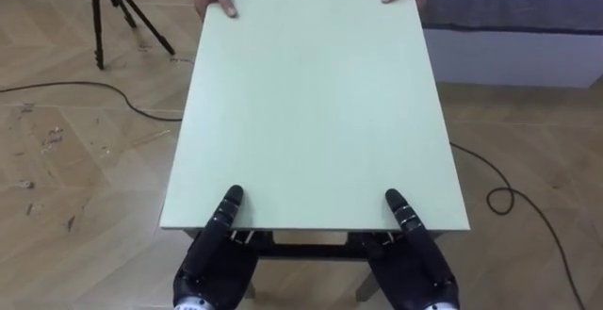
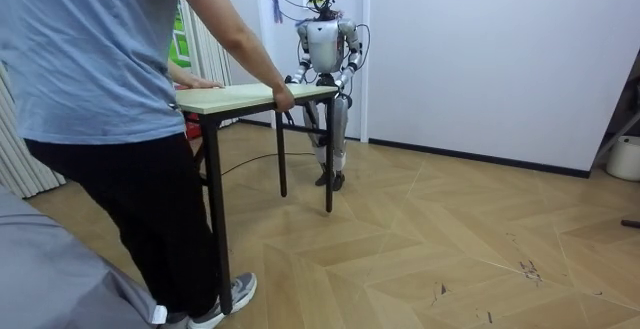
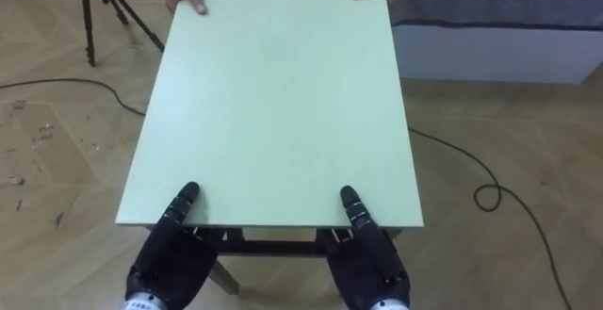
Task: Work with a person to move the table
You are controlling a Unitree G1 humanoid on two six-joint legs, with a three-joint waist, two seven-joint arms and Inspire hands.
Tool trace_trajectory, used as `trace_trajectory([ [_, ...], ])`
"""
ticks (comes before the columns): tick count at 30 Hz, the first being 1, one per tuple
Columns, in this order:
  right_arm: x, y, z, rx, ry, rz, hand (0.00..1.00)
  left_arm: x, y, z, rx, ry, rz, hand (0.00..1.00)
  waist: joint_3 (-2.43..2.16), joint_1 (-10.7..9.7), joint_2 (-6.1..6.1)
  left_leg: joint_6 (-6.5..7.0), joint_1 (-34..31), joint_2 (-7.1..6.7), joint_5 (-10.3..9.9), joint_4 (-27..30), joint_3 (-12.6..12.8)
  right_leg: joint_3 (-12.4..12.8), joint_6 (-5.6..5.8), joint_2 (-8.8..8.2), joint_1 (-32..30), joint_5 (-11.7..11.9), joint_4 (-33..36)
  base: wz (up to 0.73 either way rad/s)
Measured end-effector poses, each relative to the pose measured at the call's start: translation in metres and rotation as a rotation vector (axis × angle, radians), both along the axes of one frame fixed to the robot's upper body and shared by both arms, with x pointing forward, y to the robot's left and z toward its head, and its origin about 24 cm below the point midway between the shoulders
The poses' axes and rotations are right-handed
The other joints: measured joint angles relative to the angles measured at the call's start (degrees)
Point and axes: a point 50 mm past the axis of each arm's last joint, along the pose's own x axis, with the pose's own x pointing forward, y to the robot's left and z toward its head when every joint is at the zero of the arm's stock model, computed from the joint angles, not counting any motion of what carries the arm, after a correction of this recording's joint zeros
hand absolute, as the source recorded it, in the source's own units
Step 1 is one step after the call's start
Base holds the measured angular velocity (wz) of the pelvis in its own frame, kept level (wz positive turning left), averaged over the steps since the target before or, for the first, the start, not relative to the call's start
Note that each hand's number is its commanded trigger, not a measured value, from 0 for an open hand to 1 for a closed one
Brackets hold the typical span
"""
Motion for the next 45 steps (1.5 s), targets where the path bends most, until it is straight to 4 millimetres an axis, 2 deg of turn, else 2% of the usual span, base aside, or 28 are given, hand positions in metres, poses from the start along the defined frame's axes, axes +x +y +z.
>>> trace_trajectory([
  [4, -0.001, -0.001, 0.000, 0.010, -0.013, -0.011, 1.00, 0.001, -0.003, 0.001, -0.004, -0.012, 0.002, 1.00, 0.20, -0.02, 0.27, -0.31, -2.56, 0.38, -0.34, 3.17, -0.96, -0.91, -0.18, 0.15, -1.64, -0.03, 1.71, 0.15],
  [7, -0.001, -0.003, 0.001, 0.021, -0.035, -0.023, 1.00, 0.004, -0.006, 0.003, -0.018, -0.020, -0.006, 1.00, 0.38, 0.25, 0.64, -2.27, -8.16, 1.31, -0.98, 11.98, -0.64, -1.57, -0.85, 0.72, -4.02, -0.42, 3.06, 0.04],
  [9, -0.003, -0.005, 0.001, 0.019, -0.048, -0.028, 1.00, 0.003, -0.008, 0.002, -0.024, -0.017, -0.010, 1.00, 0.08, 0.61, 0.49, -10.78, -11.70, 2.48, -1.30, 17.63, -0.28, -1.73, -1.66, 0.08, -5.54, 0.03, 2.73, -0.14],
  [10, -0.003, -0.005, 0.001, 0.016, -0.050, -0.026, 1.00, 0.002, -0.008, 0.002, -0.025, -0.018, -0.010, 1.00, 0.11, 0.98, 0.53, -11.15, -12.55, 3.11, -1.42, 19.70, -0.04, -1.80, -1.92, 0.10, -5.85, 0.17, 2.73, -0.48],
  [12, -0.004, -0.003, 0.000, 0.021, -0.042, -0.003, 1.00, -0.005, -0.006, -0.001, -0.041, -0.005, 0.010, 1.00, 0.26, 2.50, 1.92, -10.04, -13.69, 10.41, -2.01, 36.36, 2.78, -5.35, -2.60, 1.65, -5.06, 0.02, 3.81, -0.67],
  [14, -0.006, -0.001, -0.001, 0.018, -0.037, 0.006, 1.00, -0.010, -0.004, -0.002, -0.045, 0.003, 0.018, 1.00, 0.22, 2.10, 2.40, -9.70, -11.15, 14.39, 0.47, 42.17, 1.51, -7.28, -2.98, 2.29, -5.15, -0.49, 5.22, -0.14],
  [15, -0.005, -0.002, 0.000, 0.015, -0.042, 0.009, 1.00, -0.010, -0.004, -0.003, -0.040, 0.004, 0.012, 1.00, 0.44, 1.21, 2.59, -9.95, -9.30, 15.25, 0.69, 40.97, 0.62, -8.21, -2.75, 1.98, -6.02, -0.86, 6.57, 0.24],
  [16, -0.005, -0.003, 0.000, 0.011, -0.047, 0.009, 1.00, -0.010, -0.004, -0.003, -0.041, 0.003, 0.009, 1.00, 0.87, 0.81, 2.65, -10.17, -9.14, 14.71, 0.34, 39.45, 0.83, -8.40, -2.63, 1.64, -6.33, -0.93, 7.64, 0.20],
  [17, -0.006, -0.004, 0.000, 0.007, -0.042, 0.014, 1.00, -0.011, -0.004, -0.003, -0.038, 0.009, 0.006, 1.00, 1.15, 0.66, 2.45, -10.02, -8.66, 12.96, 0.36, 36.45, 0.80, -7.65, -2.50, 0.99, -7.43, -0.72, 9.37, 0.05],
  [19, -0.008, -0.005, -0.001, 0.011, -0.036, 0.018, 1.00, -0.013, -0.004, -0.004, -0.039, 0.018, 0.001, 1.00, 1.00, -0.11, 2.24, -10.40, -7.10, 10.10, 0.10, 30.17, -1.02, -6.11, -2.66, 0.21, -8.05, 1.36, 7.69, 0.16],
  [20, -0.009, -0.006, -0.001, 0.013, -0.043, 0.019, 1.00, -0.013, -0.005, -0.004, -0.042, 0.016, -0.004, 1.00, 0.86, -1.02, 2.81, -12.05, -6.08, 9.34, -1.03, 25.64, -1.89, -6.53, -2.71, -0.34, -8.35, 3.38, 5.33, 0.30],
  [22, -0.006, -0.006, 0.002, 0.015, -0.066, 0.016, 1.00, -0.011, -0.006, -0.002, -0.051, -0.006, -0.008, 1.00, 1.05, -1.21, 4.49, -11.36, -5.52, 10.14, -4.42, 21.47, -1.67, -6.16, -2.58, 0.00, -11.11, 4.27, 6.85, 0.05],
  [23, -0.002, -0.007, 0.003, 0.011, -0.072, 0.016, 1.00, -0.009, -0.007, -0.002, -0.052, -0.012, -0.011, 1.00, 1.28, -0.73, 5.59, -9.67, -3.13, 10.45, -6.34, 15.53, -0.60, -6.36, -2.58, -0.18, -15.46, 4.27, 14.32, -0.06],
  [24, 0.003, -0.005, 0.004, 0.010, -0.077, 0.018, 1.00, -0.004, -0.005, 0.000, -0.047, -0.029, -0.009, 1.00, 1.79, -1.73, 5.33, -8.69, -1.15, 9.61, -6.86, 11.11, -0.72, -7.14, -1.59, -2.13, -23.30, 4.15, 25.53, 0.11],
  [25, 0.003, -0.004, 0.004, 0.016, -0.077, 0.015, 1.00, -0.002, -0.005, 0.001, -0.044, -0.035, -0.013, 1.00, 1.67, -2.41, 5.05, -7.73, -1.37, 9.18, -7.40, 10.40, -1.41, -6.38, -0.31, -2.14, -25.38, 4.35, 25.38, 0.43],
  [26, 0.003, -0.002, 0.004, 0.028, -0.080, 0.016, 1.00, 0.001, -0.002, 0.003, -0.036, -0.047, -0.018, 1.00, 1.67, -2.93, 4.08, -7.06, -2.52, 8.20, -9.06, 11.15, -2.66, -4.36, 1.28, -2.24, -26.50, 7.03, 15.53, 0.38],
  [27, 0.003, -0.002, 0.004, 0.030, -0.079, 0.010, 1.00, 0.003, -0.002, 0.001, -0.043, -0.042, -0.020, 1.00, 1.54, -3.00, 3.10, -7.12, -4.29, 7.15, -10.97, 14.06, -2.52, -4.49, -1.74, -3.59, -26.87, 12.50, 12.67, 0.20],
  [29, 0.004, -0.007, 0.002, 0.000, -0.075, 0.006, 1.00, 0.001, -0.007, -0.005, -0.064, -0.009, -0.025, 1.00, 0.82, -3.24, 4.80, -6.94, -6.27, 7.30, -12.21, 17.49, -2.02, -8.41, -1.96, -4.51, -26.75, 13.15, 10.82, -0.06],
  [31, 0.002, -0.009, -0.003, -0.007, -0.054, 0.009, 1.00, -0.001, -0.007, -0.010, -0.063, 0.014, -0.024, 1.00, 0.80, -3.28, 4.57, -6.42, -6.57, 7.05, -11.94, 17.74, -1.20, -8.29, -0.97, -5.47, -26.63, 13.69, 10.97, -0.03],
  [34, -0.003, -0.011, -0.007, -0.008, -0.027, 0.013, 1.00, -0.006, -0.009, -0.015, -0.066, 0.042, -0.026, 1.00, 0.61, -5.14, 4.07, -4.85, -7.06, 5.73, -10.43, 17.56, -0.72, -8.86, 3.29, -7.10, -25.27, 15.89, 8.10, 0.19],
  [36, -0.005, -0.013, -0.007, -0.008, -0.021, 0.015, 1.00, -0.008, -0.010, -0.016, -0.070, 0.049, -0.027, 1.00, 0.50, -5.60, 3.41, -3.08, -7.61, 4.20, -7.90, 15.56, -0.36, -9.67, 7.99, -8.22, -23.36, 20.53, 2.07, 0.04],
  [38, -0.007, -0.014, -0.006, -0.006, -0.022, 0.013, 1.00, -0.008, -0.011, -0.016, -0.070, 0.046, -0.033, 1.00, 0.42, -6.67, 2.64, -1.38, -8.46, 2.91, -5.76, 14.04, -0.20, -9.13, 9.52, -9.48, -22.97, 23.66, 0.27, 0.32],
  [39, -0.010, -0.016, -0.008, -0.001, -0.007, 0.007, 1.00, -0.008, -0.012, -0.017, -0.067, 0.052, -0.044, 1.00, 0.56, -7.87, 2.67, -0.85, -8.44, 3.59, -5.24, 14.10, 1.42, -7.88, 5.14, -11.15, -23.92, 20.02, 8.31, 0.62],
  [40, -0.014, -0.017, -0.009, 0.000, 0.004, -0.001, 1.00, -0.008, -0.013, -0.017, -0.061, 0.057, -0.057, 1.00, 0.56, -8.24, 2.70, -0.72, -8.13, 4.45, -5.10, 14.02, 2.64, -6.65, 4.17, -11.89, -24.11, 16.15, 13.82, 0.87],
  [41, -0.024, -0.019, -0.011, 0.017, 0.016, -0.027, 1.00, -0.007, -0.015, -0.017, -0.051, 0.057, -0.084, 1.00, 0.41, -8.32, 2.32, -1.16, -7.72, 5.97, -4.32, 13.27, 5.47, -5.56, 4.42, -13.58, -23.69, 8.09, 25.27, 0.87],
  [42, -0.030, -0.020, -0.012, 0.032, 0.019, -0.045, 1.00, -0.006, -0.016, -0.016, -0.029, 0.046, -0.103, 1.00, 0.47, -8.27, 1.53, -2.23, -7.22, 7.18, -3.08, 11.71, 9.15, -4.54, 5.75, -15.23, -21.83, 3.19, 32.45, 0.81],
  [44, -0.034, -0.021, -0.012, 0.041, 0.020, -0.058, 1.00, -0.006, -0.018, -0.015, -0.010, 0.039, -0.122, 1.00, 0.45, -7.36, 1.21, -2.60, -7.16, 8.90, -2.32, 11.24, 14.48, -3.48, 6.46, -16.28, -18.25, 0.12, 37.44, 0.22],
  [45, -0.033, -0.019, -0.012, 0.048, 0.016, -0.059, 1.00, -0.005, -0.017, -0.015, -0.009, 0.036, -0.123, 1.00, 0.98, -6.67, 0.21, -2.86, -7.49, 7.74, -2.16, 11.44, 14.73, -2.66, 7.81, -15.46, -18.27, 0.24, 34.58, -0.31],
])
